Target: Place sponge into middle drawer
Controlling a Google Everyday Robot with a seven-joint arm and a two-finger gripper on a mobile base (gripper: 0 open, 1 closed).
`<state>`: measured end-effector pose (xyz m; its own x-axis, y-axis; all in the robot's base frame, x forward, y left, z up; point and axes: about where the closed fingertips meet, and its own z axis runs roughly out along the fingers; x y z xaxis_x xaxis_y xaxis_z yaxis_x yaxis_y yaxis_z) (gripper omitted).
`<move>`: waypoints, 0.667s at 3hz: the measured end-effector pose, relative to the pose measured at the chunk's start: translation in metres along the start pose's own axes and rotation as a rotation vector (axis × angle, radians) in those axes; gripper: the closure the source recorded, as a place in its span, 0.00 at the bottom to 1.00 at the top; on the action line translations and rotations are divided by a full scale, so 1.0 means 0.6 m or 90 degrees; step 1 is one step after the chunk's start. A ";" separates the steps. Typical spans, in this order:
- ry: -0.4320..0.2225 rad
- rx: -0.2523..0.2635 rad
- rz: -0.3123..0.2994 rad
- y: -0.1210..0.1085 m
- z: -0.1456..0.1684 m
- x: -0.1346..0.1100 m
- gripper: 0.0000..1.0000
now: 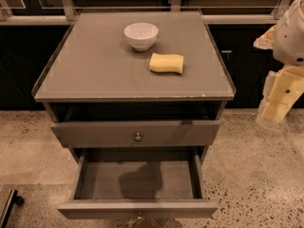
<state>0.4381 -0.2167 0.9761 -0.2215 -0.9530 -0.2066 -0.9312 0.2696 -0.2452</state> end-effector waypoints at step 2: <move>-0.033 0.028 -0.005 -0.013 -0.005 -0.007 0.00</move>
Offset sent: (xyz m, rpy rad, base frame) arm 0.0195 0.0027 0.0111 0.1003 -0.1376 0.0313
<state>0.4452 -0.2152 0.9817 -0.1979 -0.9470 -0.2529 -0.9189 0.2690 -0.2884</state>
